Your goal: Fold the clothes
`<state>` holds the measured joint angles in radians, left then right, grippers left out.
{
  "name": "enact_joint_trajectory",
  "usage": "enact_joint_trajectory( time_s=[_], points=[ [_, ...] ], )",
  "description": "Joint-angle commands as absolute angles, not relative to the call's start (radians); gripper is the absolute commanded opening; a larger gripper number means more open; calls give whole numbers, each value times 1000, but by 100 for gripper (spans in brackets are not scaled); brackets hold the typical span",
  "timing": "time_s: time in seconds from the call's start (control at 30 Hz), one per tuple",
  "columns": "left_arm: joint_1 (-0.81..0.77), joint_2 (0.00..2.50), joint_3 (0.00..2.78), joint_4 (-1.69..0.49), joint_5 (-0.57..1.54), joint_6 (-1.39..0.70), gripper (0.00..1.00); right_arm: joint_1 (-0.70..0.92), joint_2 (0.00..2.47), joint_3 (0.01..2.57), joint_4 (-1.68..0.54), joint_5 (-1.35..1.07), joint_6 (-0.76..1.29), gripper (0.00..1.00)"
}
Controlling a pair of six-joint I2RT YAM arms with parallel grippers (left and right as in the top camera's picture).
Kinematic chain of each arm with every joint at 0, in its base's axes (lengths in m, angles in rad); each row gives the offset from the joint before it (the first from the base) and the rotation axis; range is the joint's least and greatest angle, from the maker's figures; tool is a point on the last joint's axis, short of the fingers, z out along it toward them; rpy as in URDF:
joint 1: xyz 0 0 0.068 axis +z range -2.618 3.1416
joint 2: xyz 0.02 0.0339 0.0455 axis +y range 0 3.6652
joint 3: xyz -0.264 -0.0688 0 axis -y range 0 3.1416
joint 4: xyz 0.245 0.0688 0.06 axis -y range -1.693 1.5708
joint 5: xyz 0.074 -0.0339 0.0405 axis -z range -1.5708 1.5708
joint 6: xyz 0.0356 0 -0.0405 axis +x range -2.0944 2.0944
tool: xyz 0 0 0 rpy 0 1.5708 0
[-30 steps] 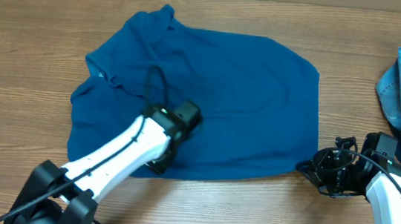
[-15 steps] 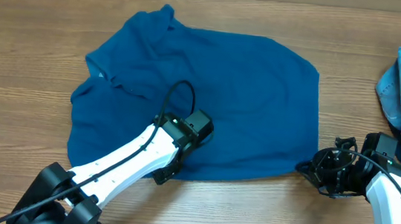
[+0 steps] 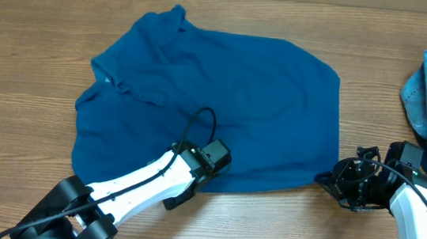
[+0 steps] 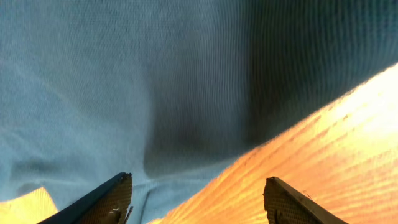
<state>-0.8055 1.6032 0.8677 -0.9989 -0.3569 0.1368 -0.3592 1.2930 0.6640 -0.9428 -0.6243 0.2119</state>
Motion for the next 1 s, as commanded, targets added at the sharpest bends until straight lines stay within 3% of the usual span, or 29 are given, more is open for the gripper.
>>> enact_joint_trajectory(
  time_s=[0.0,0.2,0.37,0.9,0.97],
  points=[
    [-814,1599,818,-955,-377,119,72,-358,1277,689,-940,-631,205,4],
    [-814,1599,791,-918,-374,128,68,-358,1277,689,-940,-631,205,4],
    [-814,1602,780,-899,-377,135,59,-358,1277,689,-939,-631,205,4],
    [-814,1610,799,-905,-508,134,4,-358,1277,689,-939,-631,205,4],
    [-814,1610,817,-920,-508,134,4,-358,1277,689,-939,-631,205,4]
  ],
)
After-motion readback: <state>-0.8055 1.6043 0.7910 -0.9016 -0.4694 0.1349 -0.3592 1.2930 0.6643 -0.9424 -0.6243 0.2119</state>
